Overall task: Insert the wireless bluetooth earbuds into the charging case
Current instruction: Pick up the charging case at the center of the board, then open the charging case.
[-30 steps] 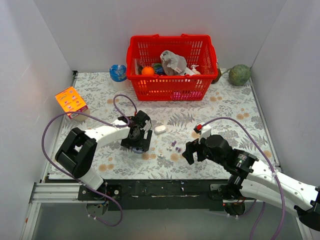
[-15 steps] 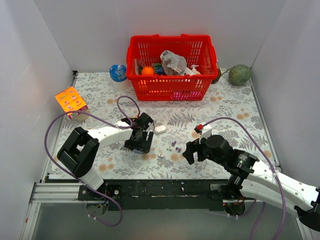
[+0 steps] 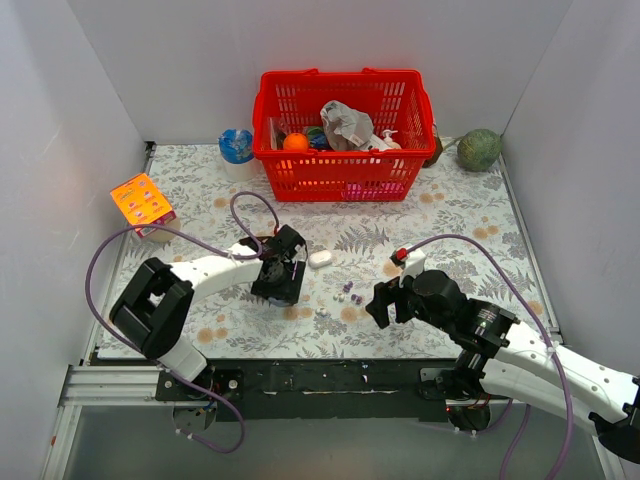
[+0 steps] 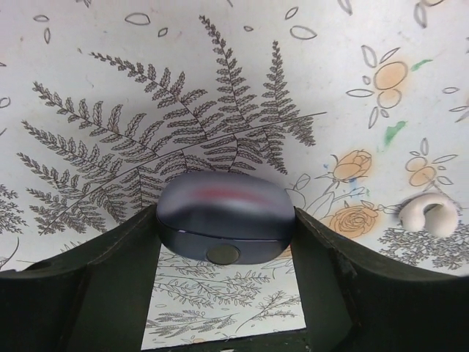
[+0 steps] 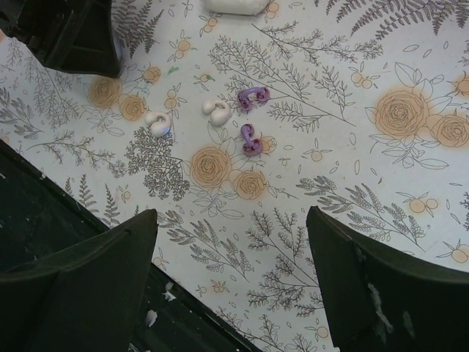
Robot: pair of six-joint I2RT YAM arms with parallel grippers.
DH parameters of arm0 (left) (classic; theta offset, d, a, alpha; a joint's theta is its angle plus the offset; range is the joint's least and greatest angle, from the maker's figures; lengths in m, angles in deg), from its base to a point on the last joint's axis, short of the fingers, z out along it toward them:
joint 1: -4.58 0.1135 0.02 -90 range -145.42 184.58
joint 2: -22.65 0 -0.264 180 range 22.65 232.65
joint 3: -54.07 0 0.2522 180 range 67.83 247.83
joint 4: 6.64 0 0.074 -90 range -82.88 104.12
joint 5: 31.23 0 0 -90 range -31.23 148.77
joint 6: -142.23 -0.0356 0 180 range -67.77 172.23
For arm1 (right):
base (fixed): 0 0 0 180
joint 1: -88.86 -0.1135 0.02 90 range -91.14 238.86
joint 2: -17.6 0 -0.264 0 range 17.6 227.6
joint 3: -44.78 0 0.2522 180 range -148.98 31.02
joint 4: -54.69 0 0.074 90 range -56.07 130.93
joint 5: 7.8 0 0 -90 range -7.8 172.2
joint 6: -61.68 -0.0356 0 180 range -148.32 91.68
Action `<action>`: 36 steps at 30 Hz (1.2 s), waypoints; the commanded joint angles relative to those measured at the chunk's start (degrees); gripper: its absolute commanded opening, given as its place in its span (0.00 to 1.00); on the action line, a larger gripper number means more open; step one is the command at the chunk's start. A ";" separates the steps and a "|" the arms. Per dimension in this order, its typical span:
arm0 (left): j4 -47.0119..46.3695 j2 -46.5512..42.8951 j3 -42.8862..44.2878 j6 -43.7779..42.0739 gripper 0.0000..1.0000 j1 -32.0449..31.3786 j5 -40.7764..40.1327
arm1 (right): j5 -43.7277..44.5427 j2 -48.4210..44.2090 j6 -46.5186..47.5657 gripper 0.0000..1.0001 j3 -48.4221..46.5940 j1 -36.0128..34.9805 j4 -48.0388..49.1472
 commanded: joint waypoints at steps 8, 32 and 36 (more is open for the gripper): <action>-18.04 -23.16 -1.26 -3.09 0.00 -1.74 0.94 | 3.82 1.50 2.06 0.86 -10.77 0.11 3.25; -55.88 -46.48 -28.52 -30.87 0.00 -10.17 19.32 | -12.00 24.71 -4.35 0.98 -36.27 0.02 -9.84; -54.74 -46.75 -28.69 -33.24 0.00 -11.93 16.16 | -14.55 24.79 -5.84 0.96 -34.51 -0.07 -5.80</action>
